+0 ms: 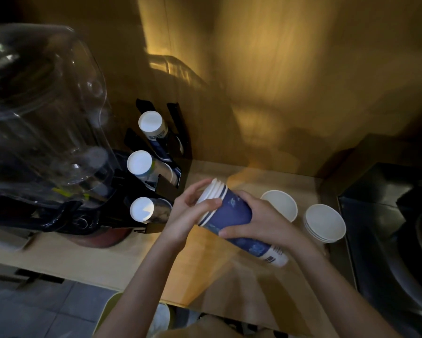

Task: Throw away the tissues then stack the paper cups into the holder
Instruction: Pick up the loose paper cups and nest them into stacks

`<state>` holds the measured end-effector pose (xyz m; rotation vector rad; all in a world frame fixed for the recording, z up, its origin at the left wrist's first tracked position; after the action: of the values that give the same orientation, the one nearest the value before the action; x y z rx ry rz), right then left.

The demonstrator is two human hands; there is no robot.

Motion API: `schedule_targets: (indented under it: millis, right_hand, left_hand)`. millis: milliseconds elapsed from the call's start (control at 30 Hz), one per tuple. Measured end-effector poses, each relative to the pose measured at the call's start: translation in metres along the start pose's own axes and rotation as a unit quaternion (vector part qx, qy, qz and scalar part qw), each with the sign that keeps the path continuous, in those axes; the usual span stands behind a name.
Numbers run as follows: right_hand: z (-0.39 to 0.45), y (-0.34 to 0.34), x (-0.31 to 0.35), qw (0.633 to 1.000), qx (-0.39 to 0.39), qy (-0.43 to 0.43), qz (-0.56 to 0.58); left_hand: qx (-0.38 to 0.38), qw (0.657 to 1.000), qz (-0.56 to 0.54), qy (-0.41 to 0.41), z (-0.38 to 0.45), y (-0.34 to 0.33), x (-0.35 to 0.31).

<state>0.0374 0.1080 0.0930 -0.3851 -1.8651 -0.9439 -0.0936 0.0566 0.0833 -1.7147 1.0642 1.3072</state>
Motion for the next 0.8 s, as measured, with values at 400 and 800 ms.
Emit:
schedule_targets:
  millis: [400,800]
  right_hand:
    - [-0.016,0.032,0.015,0.948,-0.125,0.110,-0.271]
    - [-0.035,0.146,0.009,0.912,-0.368,0.111,0.147]
  left_hand:
    - [-0.074,0.994,-0.075,0.034,0.005,-0.006,0.008]
    - [-0.147,0.916,-0.337,0.161,0.009,0.024,0.038]
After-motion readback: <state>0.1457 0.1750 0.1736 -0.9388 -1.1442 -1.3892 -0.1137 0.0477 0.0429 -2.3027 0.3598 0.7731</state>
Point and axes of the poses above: each hand's wrist, its own z-axis towards the middle knuckle, its own y-axis out of the back of the hand, x = y × z, the point moved 8 cm from there along z, towards the middle knuckle, and after that the axes turned 6 degrees about -x, right-handed, at the moved point
